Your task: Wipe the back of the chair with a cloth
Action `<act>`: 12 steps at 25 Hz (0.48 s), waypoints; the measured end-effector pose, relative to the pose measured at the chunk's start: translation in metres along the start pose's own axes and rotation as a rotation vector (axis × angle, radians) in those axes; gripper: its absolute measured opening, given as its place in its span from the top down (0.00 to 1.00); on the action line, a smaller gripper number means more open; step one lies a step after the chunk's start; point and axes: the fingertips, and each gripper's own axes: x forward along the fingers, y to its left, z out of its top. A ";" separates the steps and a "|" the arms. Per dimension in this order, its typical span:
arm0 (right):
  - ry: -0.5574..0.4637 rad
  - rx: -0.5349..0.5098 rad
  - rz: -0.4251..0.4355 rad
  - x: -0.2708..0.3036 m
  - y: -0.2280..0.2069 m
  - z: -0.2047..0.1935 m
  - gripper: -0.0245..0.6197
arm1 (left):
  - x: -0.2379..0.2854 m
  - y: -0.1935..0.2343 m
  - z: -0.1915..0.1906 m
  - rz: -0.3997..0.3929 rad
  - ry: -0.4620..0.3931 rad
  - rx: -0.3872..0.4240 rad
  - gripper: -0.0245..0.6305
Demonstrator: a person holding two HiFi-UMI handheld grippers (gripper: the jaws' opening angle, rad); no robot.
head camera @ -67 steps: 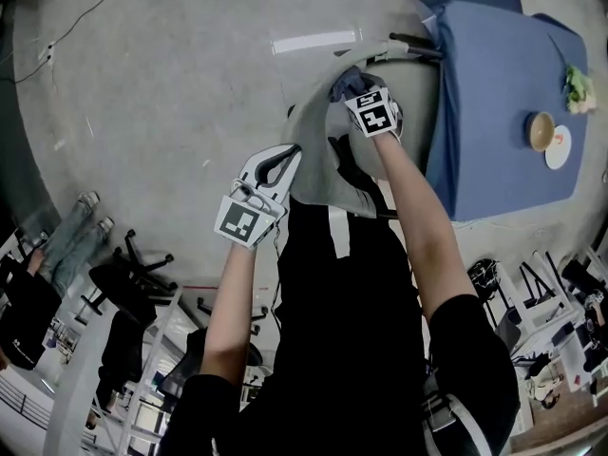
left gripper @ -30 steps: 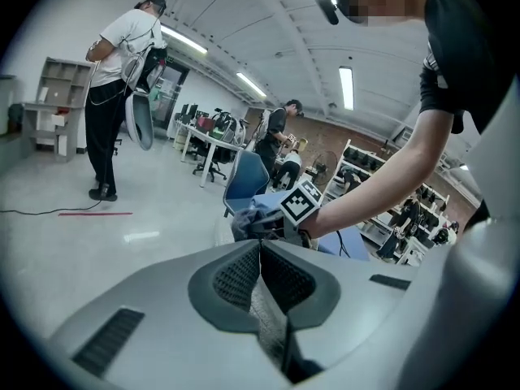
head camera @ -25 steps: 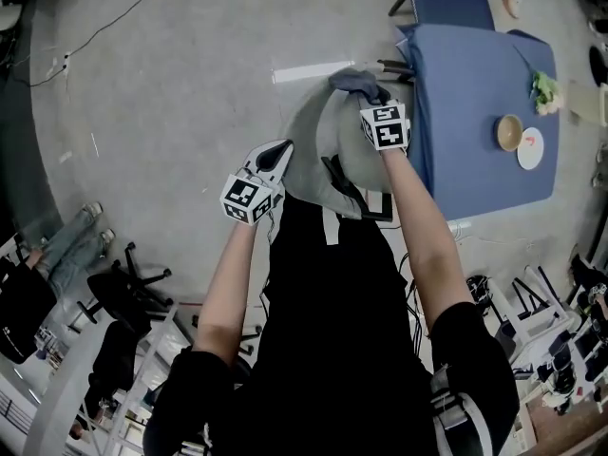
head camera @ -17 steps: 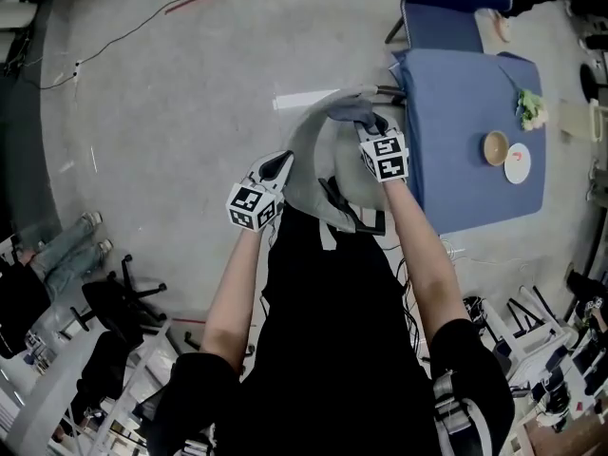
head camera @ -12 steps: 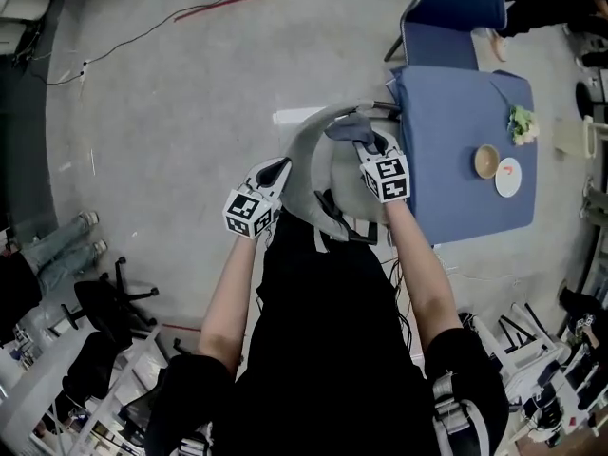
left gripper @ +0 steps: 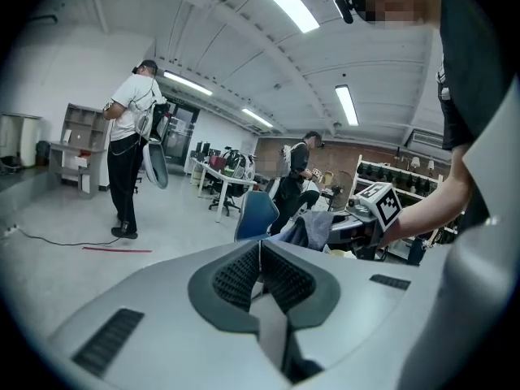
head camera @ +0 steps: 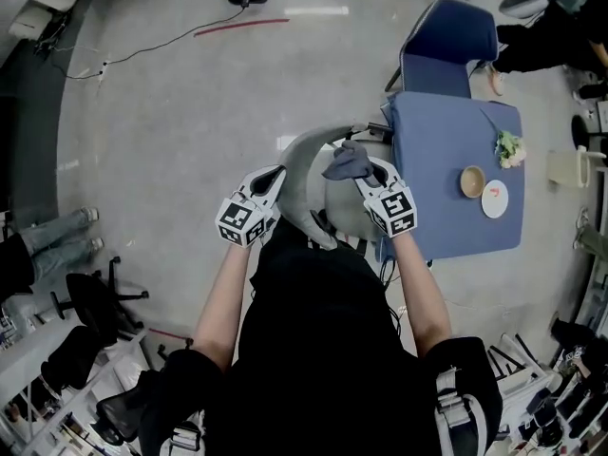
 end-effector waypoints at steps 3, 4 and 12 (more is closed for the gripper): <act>-0.025 -0.022 0.015 -0.018 0.012 0.010 0.78 | -0.004 -0.020 0.005 -0.012 0.005 0.020 0.92; -0.038 -0.026 0.021 -0.022 0.016 0.014 0.78 | -0.004 -0.024 0.007 -0.016 0.010 0.031 0.92; -0.068 -0.061 0.059 -0.044 0.041 0.007 0.78 | 0.000 -0.054 0.015 -0.045 0.011 0.088 0.92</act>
